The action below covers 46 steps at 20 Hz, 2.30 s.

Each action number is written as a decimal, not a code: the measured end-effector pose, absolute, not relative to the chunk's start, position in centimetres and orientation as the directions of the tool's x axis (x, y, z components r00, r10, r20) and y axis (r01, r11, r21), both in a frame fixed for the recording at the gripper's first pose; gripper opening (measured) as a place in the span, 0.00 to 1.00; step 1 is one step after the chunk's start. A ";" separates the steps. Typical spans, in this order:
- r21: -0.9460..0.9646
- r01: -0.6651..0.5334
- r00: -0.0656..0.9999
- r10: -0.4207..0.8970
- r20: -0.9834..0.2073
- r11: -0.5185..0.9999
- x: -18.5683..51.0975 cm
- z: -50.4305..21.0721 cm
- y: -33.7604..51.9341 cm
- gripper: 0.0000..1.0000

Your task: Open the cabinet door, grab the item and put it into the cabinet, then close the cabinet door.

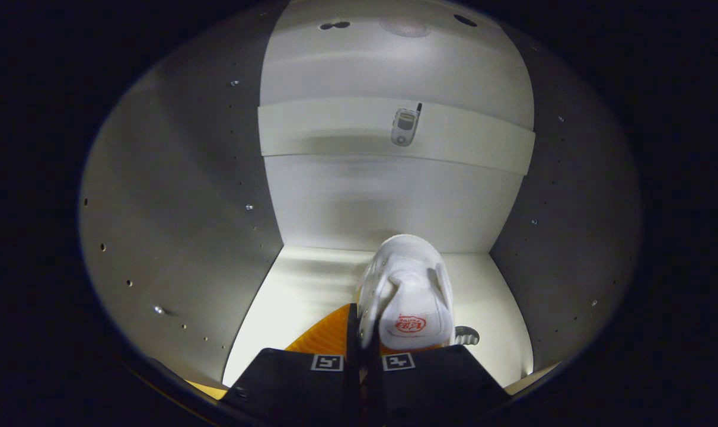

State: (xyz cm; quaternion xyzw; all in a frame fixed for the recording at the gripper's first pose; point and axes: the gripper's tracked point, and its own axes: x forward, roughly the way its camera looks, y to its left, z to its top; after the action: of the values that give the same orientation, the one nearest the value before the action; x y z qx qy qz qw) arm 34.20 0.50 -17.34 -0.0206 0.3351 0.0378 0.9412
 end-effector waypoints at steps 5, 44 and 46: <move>-0.064 -0.090 0.776 0.029 -0.630 0.994 32.9 -17.2 0.2 0.25; 0.046 -0.212 0.958 0.217 -0.186 0.976 -13.7 5.0 -13.0 0.98; 0.067 -0.219 0.957 0.227 -0.180 0.973 -15.0 5.4 -14.8 0.98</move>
State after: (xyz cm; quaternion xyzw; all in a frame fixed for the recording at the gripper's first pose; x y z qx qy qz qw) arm -15.04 -14.81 5.45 0.0233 0.0937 0.1128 0.9889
